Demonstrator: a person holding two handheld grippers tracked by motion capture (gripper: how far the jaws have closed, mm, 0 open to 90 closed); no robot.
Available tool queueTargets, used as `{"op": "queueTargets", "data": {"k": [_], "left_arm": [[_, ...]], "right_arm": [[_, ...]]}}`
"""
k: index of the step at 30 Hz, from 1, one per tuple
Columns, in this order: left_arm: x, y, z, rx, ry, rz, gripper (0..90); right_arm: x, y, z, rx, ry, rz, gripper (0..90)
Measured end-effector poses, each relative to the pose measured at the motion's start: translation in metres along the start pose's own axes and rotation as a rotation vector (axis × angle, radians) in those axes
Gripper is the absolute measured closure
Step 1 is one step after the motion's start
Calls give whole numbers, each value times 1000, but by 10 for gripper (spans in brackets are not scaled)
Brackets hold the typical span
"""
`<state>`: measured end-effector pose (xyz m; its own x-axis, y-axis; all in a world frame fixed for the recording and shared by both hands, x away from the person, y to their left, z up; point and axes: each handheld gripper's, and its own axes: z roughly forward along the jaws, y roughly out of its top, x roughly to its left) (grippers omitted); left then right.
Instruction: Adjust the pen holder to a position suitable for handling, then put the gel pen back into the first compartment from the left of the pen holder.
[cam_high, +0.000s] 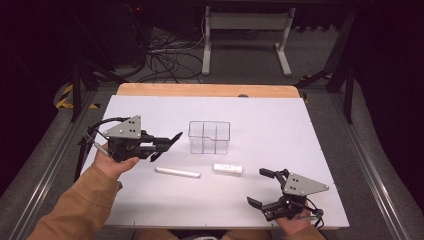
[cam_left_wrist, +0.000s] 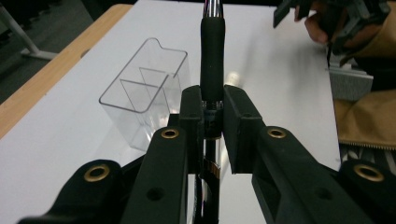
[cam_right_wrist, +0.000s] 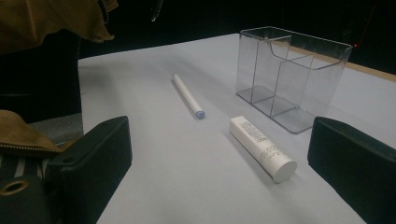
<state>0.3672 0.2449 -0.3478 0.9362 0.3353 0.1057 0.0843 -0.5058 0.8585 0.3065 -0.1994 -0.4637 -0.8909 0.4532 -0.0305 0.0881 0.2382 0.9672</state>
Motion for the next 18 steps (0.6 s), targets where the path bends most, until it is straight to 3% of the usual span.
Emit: {"op": "queueTargets", "data": {"k": [9, 18], "left_arm": [[4, 3, 9, -100, 32, -71, 796], [13, 9, 22, -161, 68, -91, 796]], "right_arm": [[-1, 0, 0, -5, 4, -3, 69], [-1, 0, 0, -4, 3, -4, 69]]}}
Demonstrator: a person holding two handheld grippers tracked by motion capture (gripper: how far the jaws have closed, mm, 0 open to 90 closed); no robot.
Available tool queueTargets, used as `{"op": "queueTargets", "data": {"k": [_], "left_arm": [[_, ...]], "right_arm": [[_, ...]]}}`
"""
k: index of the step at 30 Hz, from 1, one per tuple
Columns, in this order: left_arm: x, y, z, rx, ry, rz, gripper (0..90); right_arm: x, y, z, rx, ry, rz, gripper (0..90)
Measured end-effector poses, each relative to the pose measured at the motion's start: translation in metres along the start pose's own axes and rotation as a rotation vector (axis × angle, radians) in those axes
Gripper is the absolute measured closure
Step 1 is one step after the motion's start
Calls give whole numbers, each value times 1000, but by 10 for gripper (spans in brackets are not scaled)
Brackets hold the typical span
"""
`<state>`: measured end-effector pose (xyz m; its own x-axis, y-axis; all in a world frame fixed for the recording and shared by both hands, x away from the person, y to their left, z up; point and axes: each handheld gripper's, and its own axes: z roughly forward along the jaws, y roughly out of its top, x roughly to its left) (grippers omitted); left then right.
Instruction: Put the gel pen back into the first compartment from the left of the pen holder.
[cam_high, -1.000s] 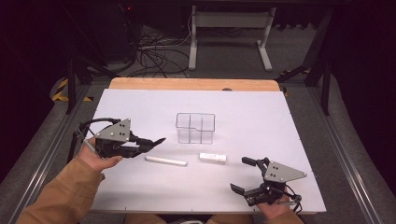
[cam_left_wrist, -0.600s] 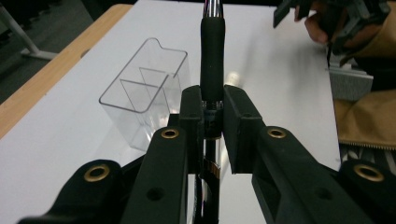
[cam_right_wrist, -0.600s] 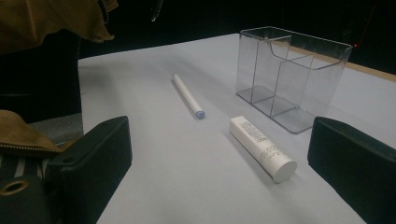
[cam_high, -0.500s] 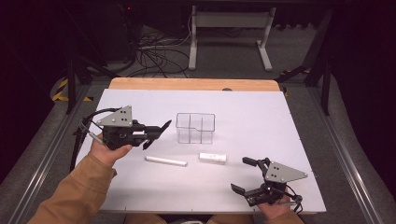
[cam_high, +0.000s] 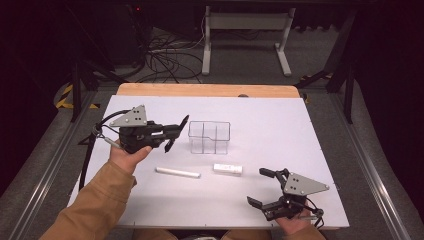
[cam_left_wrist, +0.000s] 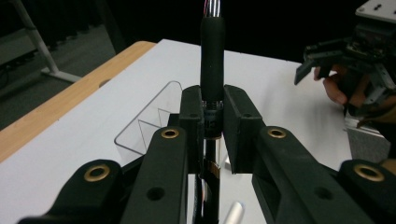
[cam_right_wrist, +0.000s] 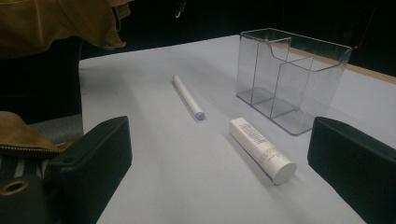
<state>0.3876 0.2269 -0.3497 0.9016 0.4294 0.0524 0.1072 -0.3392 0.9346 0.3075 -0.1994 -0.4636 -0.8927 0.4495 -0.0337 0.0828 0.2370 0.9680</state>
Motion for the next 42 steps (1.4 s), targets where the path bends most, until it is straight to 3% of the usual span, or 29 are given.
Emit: {"op": "queueTargets", "data": {"k": [8, 15, 21, 42], "left_arm": [[7, 7, 19, -41, 21, -5, 795], [16, 9, 34, -86, 22, -53, 795], [24, 10, 46, -131, 50, -65, 795], [36, 5, 86, -147, 130, -53, 794]], "right_arm": [[-1, 0, 0, -1, 4, 2, 69], [-1, -1, -1, -5, 8, 8, 69], [-1, -2, 0, -5, 11, 11, 69], [-2, -3, 0, -5, 17, 13, 69]]}}
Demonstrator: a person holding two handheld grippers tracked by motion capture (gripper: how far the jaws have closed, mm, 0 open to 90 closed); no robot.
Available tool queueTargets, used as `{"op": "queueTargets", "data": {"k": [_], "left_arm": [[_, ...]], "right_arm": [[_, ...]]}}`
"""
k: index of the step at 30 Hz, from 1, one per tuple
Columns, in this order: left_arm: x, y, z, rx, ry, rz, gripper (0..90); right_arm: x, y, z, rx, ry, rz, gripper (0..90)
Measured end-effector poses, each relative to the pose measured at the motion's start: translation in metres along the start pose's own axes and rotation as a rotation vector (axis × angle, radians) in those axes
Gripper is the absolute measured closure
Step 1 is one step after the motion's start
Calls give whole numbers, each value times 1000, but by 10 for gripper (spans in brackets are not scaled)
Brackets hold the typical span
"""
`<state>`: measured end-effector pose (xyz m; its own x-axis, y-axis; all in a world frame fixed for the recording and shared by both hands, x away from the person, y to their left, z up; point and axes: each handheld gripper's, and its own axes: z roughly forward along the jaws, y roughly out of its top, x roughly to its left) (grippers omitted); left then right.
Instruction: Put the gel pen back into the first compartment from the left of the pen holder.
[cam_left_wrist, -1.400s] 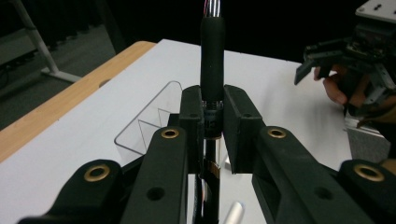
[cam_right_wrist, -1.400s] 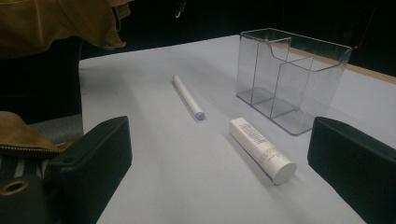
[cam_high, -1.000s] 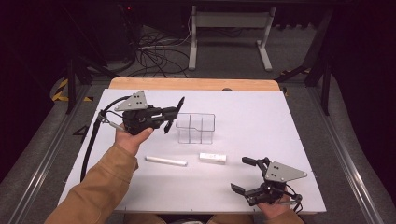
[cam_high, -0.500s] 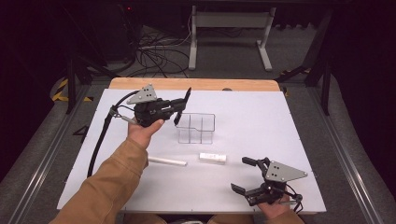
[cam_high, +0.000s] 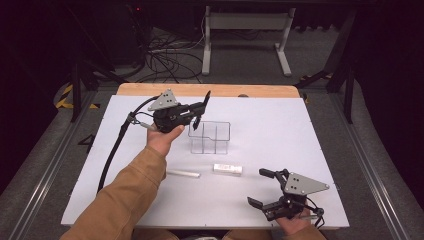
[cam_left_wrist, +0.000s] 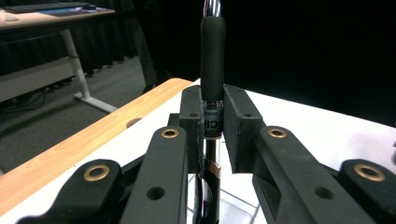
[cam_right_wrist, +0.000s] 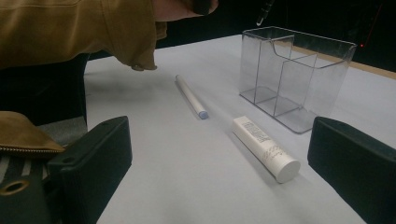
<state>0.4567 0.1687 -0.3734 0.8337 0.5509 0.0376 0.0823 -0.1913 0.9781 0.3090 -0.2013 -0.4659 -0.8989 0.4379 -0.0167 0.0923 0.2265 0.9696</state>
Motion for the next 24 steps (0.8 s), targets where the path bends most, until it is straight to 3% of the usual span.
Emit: {"op": "queueTargets", "data": {"k": [10, 24], "left_arm": [[5, -7, 9, 4, 33, -15, 794], [8, -25, 11, 55, 12, -33, 792]], "right_arm": [[0, 0, 0, -1, 3, 4, 69], [0, 0, -1, -3, 5, 4, 69]]}}
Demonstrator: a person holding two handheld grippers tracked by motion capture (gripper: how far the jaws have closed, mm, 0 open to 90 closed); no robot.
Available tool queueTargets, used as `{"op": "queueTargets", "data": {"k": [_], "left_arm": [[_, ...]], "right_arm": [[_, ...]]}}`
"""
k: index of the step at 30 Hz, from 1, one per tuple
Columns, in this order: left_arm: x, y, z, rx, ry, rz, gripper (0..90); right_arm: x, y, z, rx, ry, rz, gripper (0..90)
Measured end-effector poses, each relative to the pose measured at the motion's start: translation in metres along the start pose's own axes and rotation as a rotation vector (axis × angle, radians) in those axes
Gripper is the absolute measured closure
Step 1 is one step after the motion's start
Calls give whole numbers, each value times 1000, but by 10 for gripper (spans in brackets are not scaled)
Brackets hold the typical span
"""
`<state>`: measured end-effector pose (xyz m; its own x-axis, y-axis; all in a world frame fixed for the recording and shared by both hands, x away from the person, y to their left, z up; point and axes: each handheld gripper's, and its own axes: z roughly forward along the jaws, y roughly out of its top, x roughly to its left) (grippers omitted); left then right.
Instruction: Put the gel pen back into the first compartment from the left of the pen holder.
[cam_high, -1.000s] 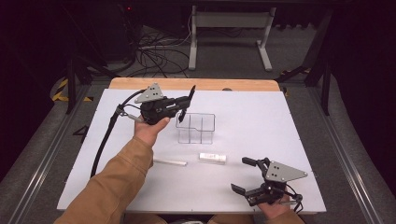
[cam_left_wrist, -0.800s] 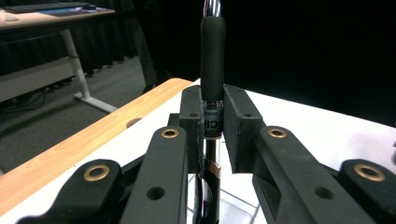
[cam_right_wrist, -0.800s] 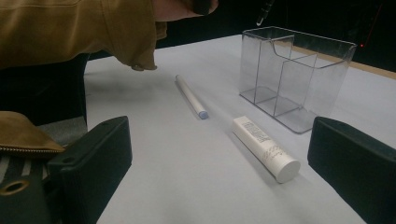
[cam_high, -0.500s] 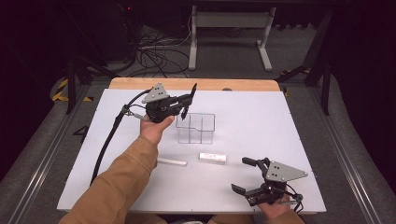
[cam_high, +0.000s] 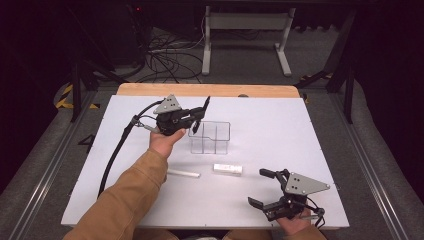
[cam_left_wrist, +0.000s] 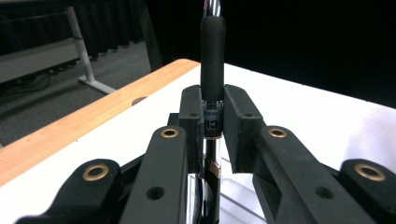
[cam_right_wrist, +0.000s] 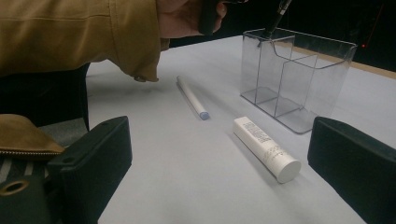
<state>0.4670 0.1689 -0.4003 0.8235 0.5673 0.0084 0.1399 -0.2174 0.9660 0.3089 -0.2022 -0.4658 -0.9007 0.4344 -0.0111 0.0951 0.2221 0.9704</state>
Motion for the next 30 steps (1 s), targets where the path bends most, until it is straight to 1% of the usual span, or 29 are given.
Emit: {"op": "queueTargets", "data": {"k": [7, 10, 11, 14, 15, 16, 18, 20, 21, 23, 25, 26, 28, 30], "left_arm": [[2, -7, 2, 33, -10, -7, 792], [1, -9, 3, 51, -16, -2, 792], [1, -9, 3, 60, -18, 5, 792], [1, -11, 3, 73, -19, 3, 792], [1, -11, 4, 76, -17, 11, 791], [1, -12, 4, 82, -19, 6, 792], [1, -12, 4, 93, -14, 14, 791], [0, -13, 3, 103, -11, 14, 787], [-1, -12, 2, 102, -1, 23, 766], [-3, -11, 1, 106, 25, 24, 638], [-6, -7, -4, 107, 65, 50, 556], [-8, -5, -7, 106, 80, 65, 495], [-9, -1, -14, 99, 86, 85, 470], [-10, 3, -21, 90, 79, 63, 402]], "right_arm": [[0, 0, 0, 0, 1, 0, 69], [0, 0, 0, 0, 2, 0, 69], [0, 0, 0, 0, 2, 0, 69], [0, 0, 0, 0, 2, 0, 69], [0, 0, 0, 0, 2, 0, 69], [0, 0, 0, 0, 3, 1, 69], [0, 0, 0, 0, 3, 0, 69], [0, 0, 0, -1, 3, 0, 69], [0, 0, 0, -1, 3, 0, 69], [0, 0, 0, -1, 4, 2, 69], [1, 0, 0, -1, 6, 2, 69], [1, 0, 0, -1, 5, 1, 69], [1, 0, 0, -2, 4, 1, 69], [0, 0, 0, -3, 3, 4, 69]]}}
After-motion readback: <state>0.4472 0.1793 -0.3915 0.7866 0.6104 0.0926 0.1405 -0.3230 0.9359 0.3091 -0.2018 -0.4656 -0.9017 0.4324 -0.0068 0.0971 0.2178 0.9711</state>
